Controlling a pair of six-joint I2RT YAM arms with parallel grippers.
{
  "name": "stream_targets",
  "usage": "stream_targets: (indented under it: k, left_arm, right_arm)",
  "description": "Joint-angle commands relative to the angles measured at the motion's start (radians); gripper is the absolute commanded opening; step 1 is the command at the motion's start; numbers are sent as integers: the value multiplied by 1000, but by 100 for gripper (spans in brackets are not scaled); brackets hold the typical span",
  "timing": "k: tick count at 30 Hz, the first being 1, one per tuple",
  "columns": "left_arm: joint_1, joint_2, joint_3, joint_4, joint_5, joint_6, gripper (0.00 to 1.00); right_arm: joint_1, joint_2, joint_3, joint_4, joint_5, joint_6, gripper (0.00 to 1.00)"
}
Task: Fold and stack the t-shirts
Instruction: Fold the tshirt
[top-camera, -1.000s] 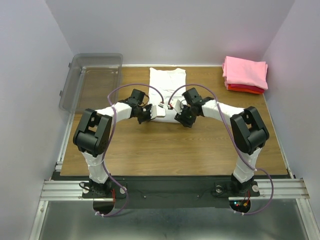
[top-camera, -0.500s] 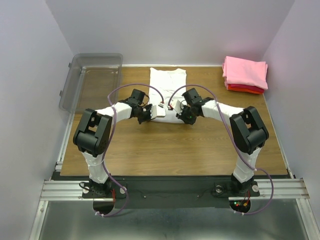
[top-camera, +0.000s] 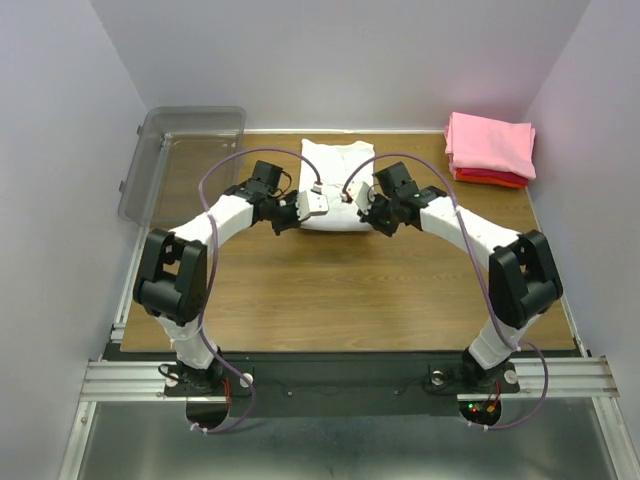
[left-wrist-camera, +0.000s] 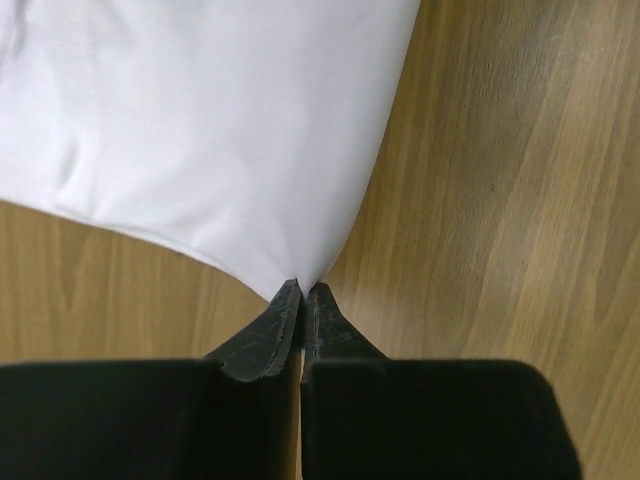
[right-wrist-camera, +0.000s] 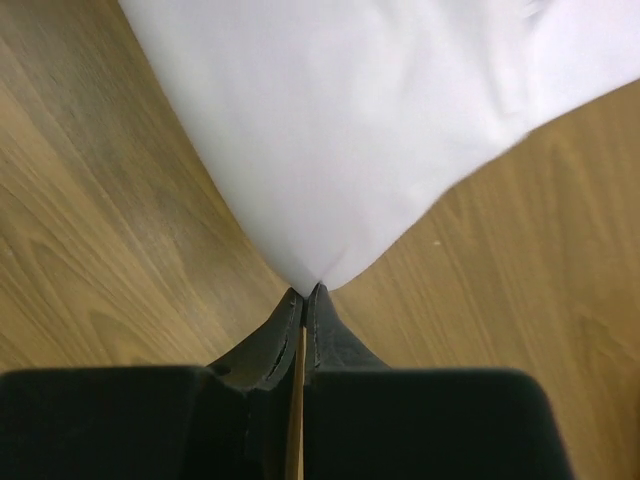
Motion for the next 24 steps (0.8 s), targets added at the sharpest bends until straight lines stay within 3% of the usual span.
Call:
stream_targets:
  k: [1, 10, 17, 24]
  left_arm:
    - [5, -137, 38, -72, 40, -35, 0]
    - [-71, -381, -71, -231, 52, -43, 0]
    - [-186, -615, -155, -358, 134, -166, 0]
    - [-188, -651, -68, -454, 138, -178, 0]
  right_arm:
    - [7, -103, 60, -53, 4, 40, 1]
    - [10, -299, 23, -315, -110, 20, 0]
    - [52, -524, -85, -499, -263, 83, 0]
    - [50, -499, -12, -541, -224, 76, 1]
